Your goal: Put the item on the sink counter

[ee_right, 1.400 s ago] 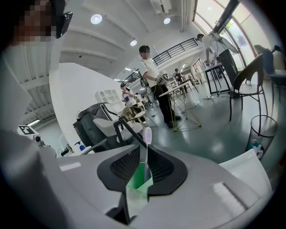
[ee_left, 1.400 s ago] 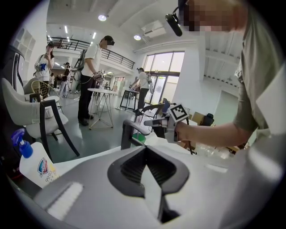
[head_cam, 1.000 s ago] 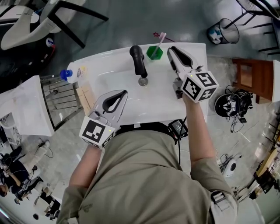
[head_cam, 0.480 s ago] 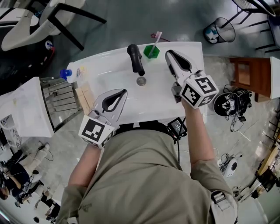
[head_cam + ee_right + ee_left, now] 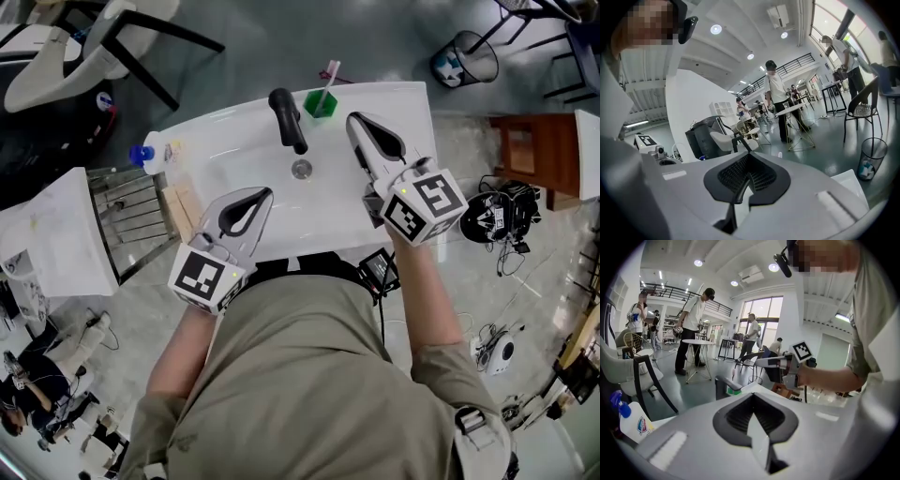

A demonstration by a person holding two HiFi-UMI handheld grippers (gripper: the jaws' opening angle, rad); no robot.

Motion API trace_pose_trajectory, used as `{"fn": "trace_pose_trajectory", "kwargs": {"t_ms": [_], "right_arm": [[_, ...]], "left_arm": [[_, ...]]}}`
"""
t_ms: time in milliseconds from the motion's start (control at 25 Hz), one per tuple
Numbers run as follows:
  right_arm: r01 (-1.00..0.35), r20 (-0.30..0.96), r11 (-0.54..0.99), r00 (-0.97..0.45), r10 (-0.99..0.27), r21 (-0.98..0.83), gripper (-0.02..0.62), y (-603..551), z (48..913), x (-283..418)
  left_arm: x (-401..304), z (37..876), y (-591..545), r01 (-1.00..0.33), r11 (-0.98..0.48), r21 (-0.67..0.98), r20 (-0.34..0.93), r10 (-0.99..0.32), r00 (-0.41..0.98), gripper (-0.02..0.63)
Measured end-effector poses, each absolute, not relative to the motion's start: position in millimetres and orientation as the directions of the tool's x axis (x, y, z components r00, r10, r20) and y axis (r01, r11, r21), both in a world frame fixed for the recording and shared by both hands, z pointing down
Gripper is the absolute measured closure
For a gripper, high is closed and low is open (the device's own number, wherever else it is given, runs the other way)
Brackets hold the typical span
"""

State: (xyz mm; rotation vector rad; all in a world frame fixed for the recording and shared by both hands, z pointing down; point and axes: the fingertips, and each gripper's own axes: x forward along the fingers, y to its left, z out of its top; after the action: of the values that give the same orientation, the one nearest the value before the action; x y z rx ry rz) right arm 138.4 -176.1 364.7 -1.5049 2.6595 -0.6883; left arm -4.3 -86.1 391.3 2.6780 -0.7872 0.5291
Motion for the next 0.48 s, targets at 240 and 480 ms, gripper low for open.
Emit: {"fn": "trace_pose_trajectory", "kwargs": {"t_ms": [240, 480], "right_arm": [[-0.817, 0.180, 0.454, -0.537, -0.824, -0.356, 0.584, -161, 348, 134], [-0.818, 0.171, 0.466, -0.540, -0.824, -0.337, 0.584, -145, 341, 123]], "left_arm": [[-8, 386, -78, -0.557, -0.814, 0.165, 0.424, -0.451, 0.785, 0.600], [-16, 383, -69, -0.551, -0.820, 0.155, 0.418, -0.451, 0.789, 0.600]]}}
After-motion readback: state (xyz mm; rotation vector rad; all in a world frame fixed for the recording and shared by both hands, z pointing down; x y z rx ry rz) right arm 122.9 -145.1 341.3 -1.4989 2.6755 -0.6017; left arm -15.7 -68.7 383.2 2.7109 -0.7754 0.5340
